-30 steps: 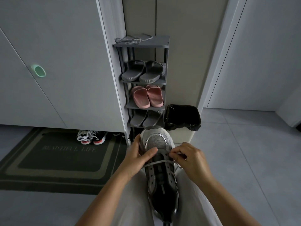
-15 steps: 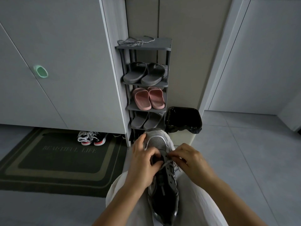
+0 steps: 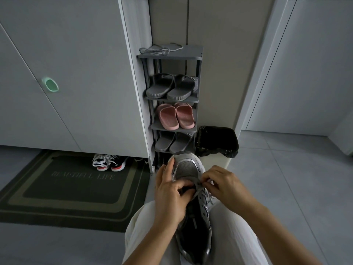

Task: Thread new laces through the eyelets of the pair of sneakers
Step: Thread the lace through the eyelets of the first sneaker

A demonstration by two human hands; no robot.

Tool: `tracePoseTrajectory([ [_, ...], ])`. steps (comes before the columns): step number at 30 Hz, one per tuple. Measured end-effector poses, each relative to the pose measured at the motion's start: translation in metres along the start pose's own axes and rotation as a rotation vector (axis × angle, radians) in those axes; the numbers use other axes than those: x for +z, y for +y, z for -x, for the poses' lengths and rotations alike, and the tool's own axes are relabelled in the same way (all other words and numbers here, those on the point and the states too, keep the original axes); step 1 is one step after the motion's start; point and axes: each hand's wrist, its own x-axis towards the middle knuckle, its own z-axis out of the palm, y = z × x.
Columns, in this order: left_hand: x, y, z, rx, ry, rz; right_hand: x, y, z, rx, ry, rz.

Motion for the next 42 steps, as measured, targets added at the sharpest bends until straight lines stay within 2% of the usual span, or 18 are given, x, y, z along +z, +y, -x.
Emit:
tracePoseTrajectory([
  [4,0.001,0.001,0.000,-0.031,-0.026,0.020,0.004,0.002,-0.002,0.029,-0.018,-0.012],
  [10,0.002,0.000,0.000,-0.074,-0.059,0.080,0.004,0.002,-0.001,0.256,-0.019,-0.294],
  [18,0.008,0.000,0.003,-0.039,-0.028,0.081,0.001,-0.002,-0.006,0.101,-0.067,-0.072],
  [25,0.008,0.001,0.002,-0.053,-0.006,0.027,0.011,-0.006,-0.002,0.396,0.011,-0.392],
  [31,0.004,0.005,0.003,-0.035,0.008,-0.054,0.009,-0.004,0.007,0.466,0.029,-0.388],
  [35,-0.004,0.000,0.016,0.070,0.098,-0.138,0.009,-0.001,0.007,0.469,0.056,-0.386],
  [38,-0.007,0.001,0.025,0.106,0.031,-0.166,0.009,-0.003,0.006,0.422,0.105,-0.383],
  [42,-0.006,0.006,0.034,0.218,-0.025,-0.286,0.008,-0.013,0.004,0.313,0.114,-0.256],
])
